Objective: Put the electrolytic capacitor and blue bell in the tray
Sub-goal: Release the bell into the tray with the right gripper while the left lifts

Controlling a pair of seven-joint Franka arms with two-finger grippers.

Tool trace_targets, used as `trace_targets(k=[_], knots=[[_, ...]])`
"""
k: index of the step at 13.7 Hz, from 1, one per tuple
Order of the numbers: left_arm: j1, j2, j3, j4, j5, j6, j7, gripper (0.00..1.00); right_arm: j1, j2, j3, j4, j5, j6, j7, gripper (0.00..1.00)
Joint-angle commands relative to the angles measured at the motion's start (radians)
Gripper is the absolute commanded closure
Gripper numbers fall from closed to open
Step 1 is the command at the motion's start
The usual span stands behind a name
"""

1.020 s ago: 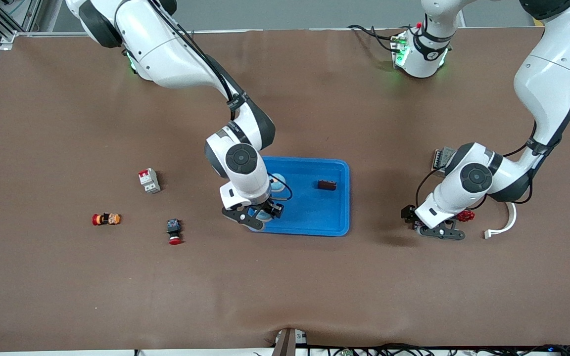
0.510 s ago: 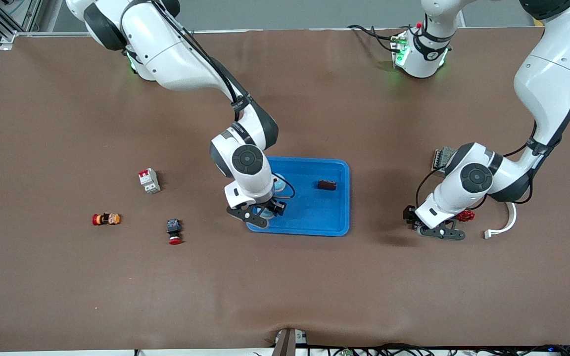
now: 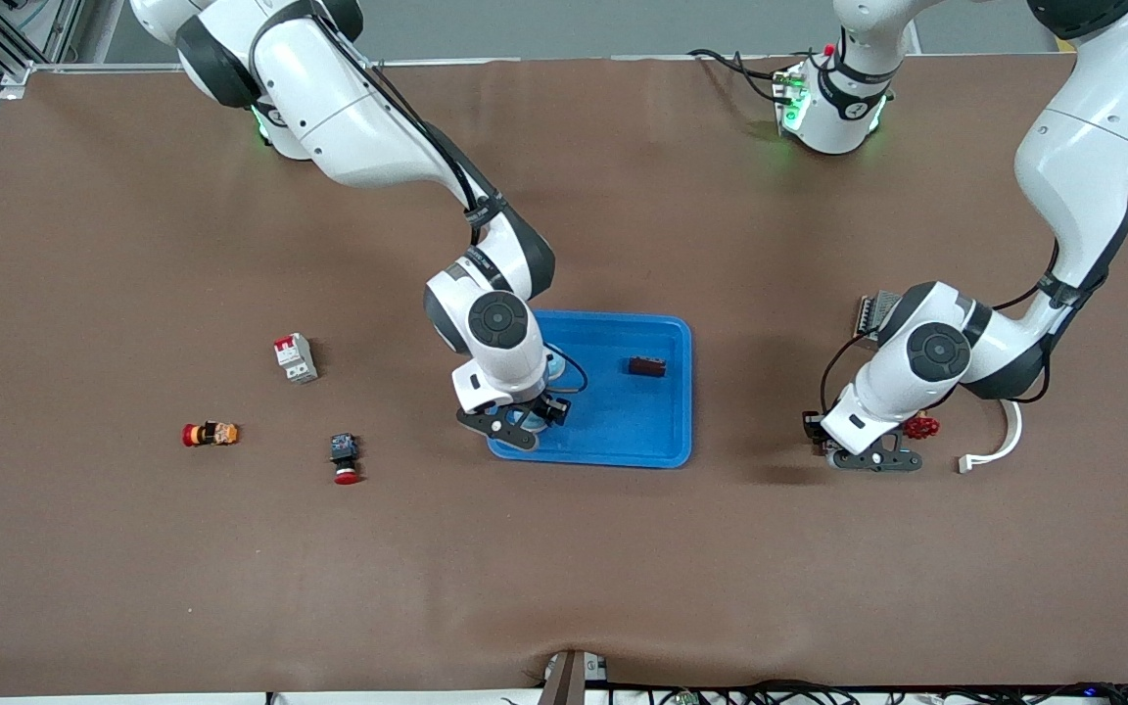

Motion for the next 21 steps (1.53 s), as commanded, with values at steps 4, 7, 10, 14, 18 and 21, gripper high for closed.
trace_targets(k=[4, 7, 10, 14, 18, 21], knots=[[0.004, -0.011, -0.003, -0.001, -0.013, -0.024, -0.125, 1.0, 0.011, 0.015, -0.008, 0.025, -0.014, 0.009, 0.01, 0.48], [0.009, -0.021, -0.031, 0.01, -0.051, -0.061, -0.385, 1.0, 0.013, 0.015, -0.008, 0.025, -0.014, 0.009, 0.009, 0.33], [0.006, -0.021, -0.054, 0.028, -0.083, -0.066, -0.622, 1.0, 0.017, 0.015, -0.008, 0.025, -0.017, 0.023, 0.007, 0.0], [-0.001, -0.023, -0.066, 0.097, -0.129, -0.108, -0.721, 1.0, 0.019, -0.015, -0.006, 0.027, -0.028, 0.014, -0.002, 0.0], [0.01, -0.032, -0.164, 0.152, -0.152, -0.279, -0.874, 1.0, 0.017, -0.097, -0.001, 0.027, -0.02, -0.09, -0.005, 0.0], [-0.002, -0.034, -0.216, 0.189, -0.162, -0.317, -1.108, 1.0, 0.016, -0.211, 0.0, 0.025, -0.011, -0.251, -0.028, 0.0]])
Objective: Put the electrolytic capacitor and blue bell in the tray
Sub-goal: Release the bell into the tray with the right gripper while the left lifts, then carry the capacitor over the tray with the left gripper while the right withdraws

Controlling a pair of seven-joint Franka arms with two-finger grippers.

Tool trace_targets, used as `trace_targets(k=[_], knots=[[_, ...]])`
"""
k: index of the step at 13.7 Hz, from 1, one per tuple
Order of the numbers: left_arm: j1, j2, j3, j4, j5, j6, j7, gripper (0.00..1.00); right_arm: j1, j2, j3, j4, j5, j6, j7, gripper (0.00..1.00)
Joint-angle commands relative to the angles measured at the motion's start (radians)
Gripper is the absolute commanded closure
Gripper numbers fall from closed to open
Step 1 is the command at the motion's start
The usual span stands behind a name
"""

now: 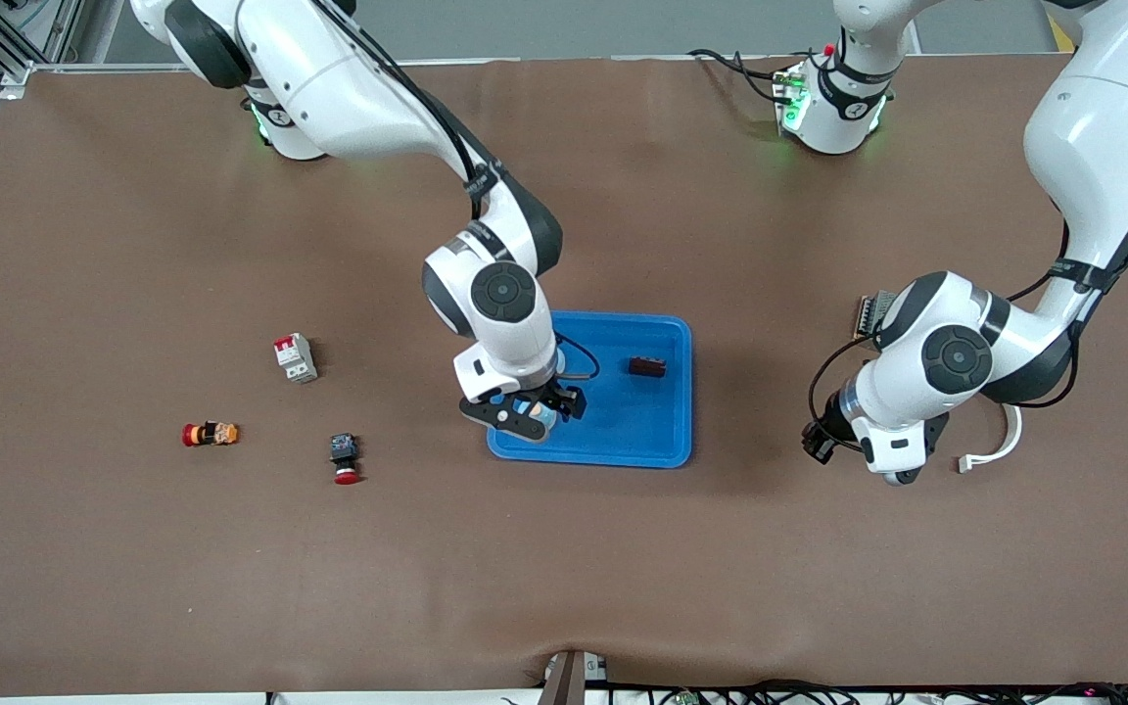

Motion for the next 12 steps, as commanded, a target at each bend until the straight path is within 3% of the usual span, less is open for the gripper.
trace_targets(k=[1, 6, 12], knots=[[-0.007, -0.018, -0.041, 0.026, -0.008, -0.043, -0.185, 1.0, -0.002, -0.145, 0.0, -0.029, 0.007, -0.166, -0.042, 0.0], [-0.108, -0.024, -0.038, 0.029, 0.004, -0.043, -0.571, 1.0, -0.078, -0.412, -0.005, -0.094, 0.107, -0.477, -0.218, 0.0], [-0.236, -0.013, -0.029, 0.032, 0.049, -0.041, -0.924, 1.0, -0.196, -0.791, -0.01, -0.406, 0.107, -0.529, -0.457, 0.0]])
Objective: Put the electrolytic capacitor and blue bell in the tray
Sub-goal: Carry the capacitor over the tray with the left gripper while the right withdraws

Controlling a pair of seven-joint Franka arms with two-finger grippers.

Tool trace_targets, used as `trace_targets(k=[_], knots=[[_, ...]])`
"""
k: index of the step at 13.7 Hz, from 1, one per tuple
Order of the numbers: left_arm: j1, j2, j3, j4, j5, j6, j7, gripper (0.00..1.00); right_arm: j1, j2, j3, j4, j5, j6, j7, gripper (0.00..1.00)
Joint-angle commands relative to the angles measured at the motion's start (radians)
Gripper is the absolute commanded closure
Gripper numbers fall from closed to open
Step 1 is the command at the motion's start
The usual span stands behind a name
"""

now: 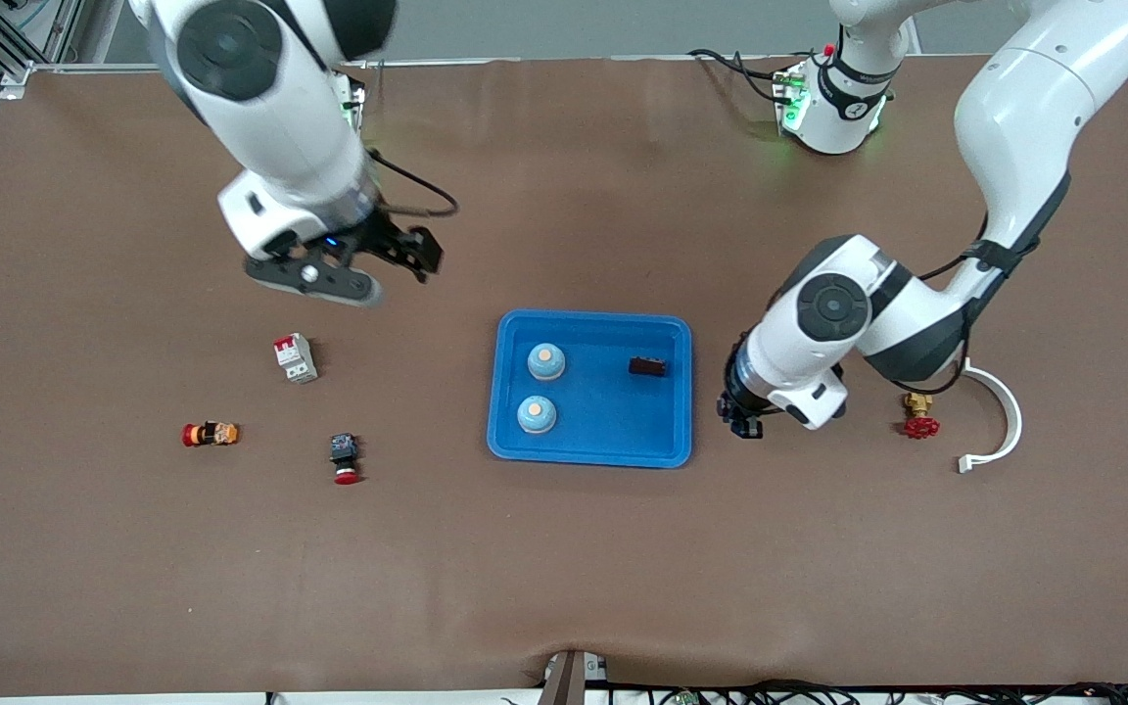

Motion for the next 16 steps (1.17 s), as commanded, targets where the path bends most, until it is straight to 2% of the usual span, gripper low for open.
trace_targets(k=[1, 3, 6, 9, 13, 16], knots=[[-0.053, 0.007, 0.005, 0.018, 0.072, -0.024, -0.156, 1.0, -0.075, -0.189, 0.004, -0.203, 0.019, 0.019, -0.13, 0.0], [-0.096, 0.014, 0.021, 0.012, 0.117, -0.024, -0.252, 1.0, -0.116, -0.241, 0.003, -0.234, 0.019, -0.005, -0.211, 0.0], [-0.24, 0.014, 0.142, 0.024, 0.123, -0.023, -0.315, 1.0, -0.222, -0.282, 0.003, -0.243, 0.019, -0.047, -0.357, 0.0], [-0.311, 0.02, 0.208, 0.052, 0.121, -0.016, -0.326, 1.0, -0.311, -0.295, 0.001, -0.243, 0.014, -0.059, -0.476, 0.0], [-0.333, 0.037, 0.212, 0.064, 0.123, -0.012, -0.254, 1.0, -0.424, -0.293, 0.001, -0.243, 0.002, -0.047, -0.582, 0.0], [-0.345, 0.054, 0.213, 0.087, 0.12, -0.01, -0.168, 1.0, -0.516, -0.287, 0.001, -0.243, -0.004, 0.022, -0.671, 0.0]])
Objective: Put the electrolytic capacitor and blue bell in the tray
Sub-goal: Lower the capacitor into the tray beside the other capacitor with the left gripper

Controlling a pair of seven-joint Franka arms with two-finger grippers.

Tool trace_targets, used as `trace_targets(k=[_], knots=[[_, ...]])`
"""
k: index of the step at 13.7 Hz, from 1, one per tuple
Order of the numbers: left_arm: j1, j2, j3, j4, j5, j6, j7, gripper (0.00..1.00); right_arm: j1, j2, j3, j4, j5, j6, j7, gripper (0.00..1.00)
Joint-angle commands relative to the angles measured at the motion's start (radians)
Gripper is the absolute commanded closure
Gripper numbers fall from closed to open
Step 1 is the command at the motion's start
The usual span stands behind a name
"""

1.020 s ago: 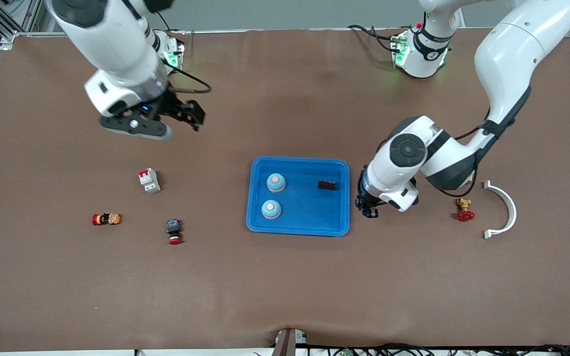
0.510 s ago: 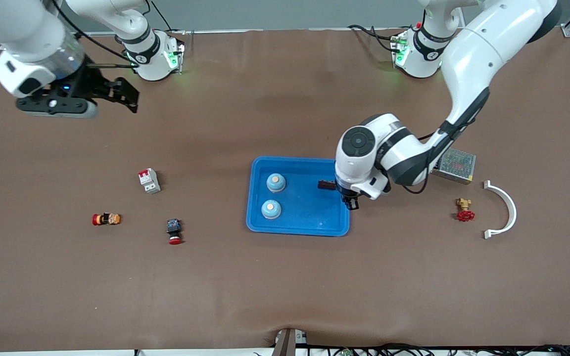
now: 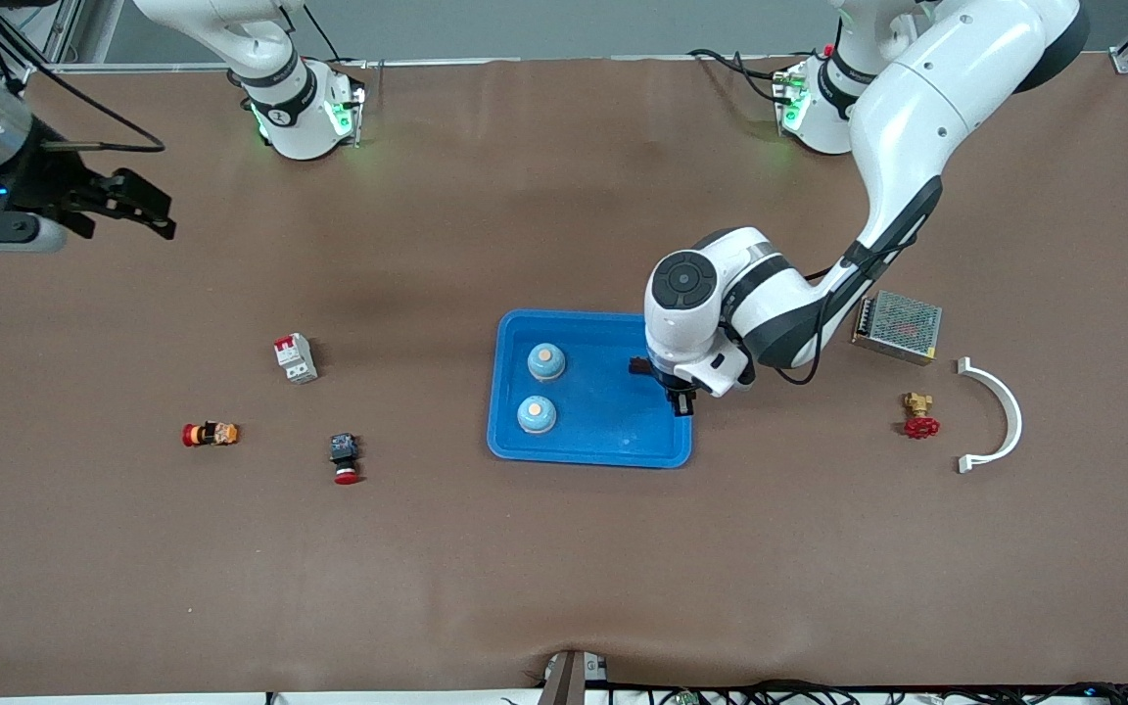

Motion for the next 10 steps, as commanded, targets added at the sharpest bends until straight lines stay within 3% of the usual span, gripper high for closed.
trace_targets(k=[1, 10], knots=[[-0.019, 0.032, 0.007, 0.046, 0.015, 0.001, 0.088, 1.0, -0.086, -0.013, 0.016, -0.019, -0.003, 0.071, -0.062, 0.0], [-0.024, 0.094, 0.009, 0.075, 0.012, 0.047, 0.206, 1.0, -0.1, 0.066, 0.019, 0.045, -0.049, 0.119, -0.061, 0.0]])
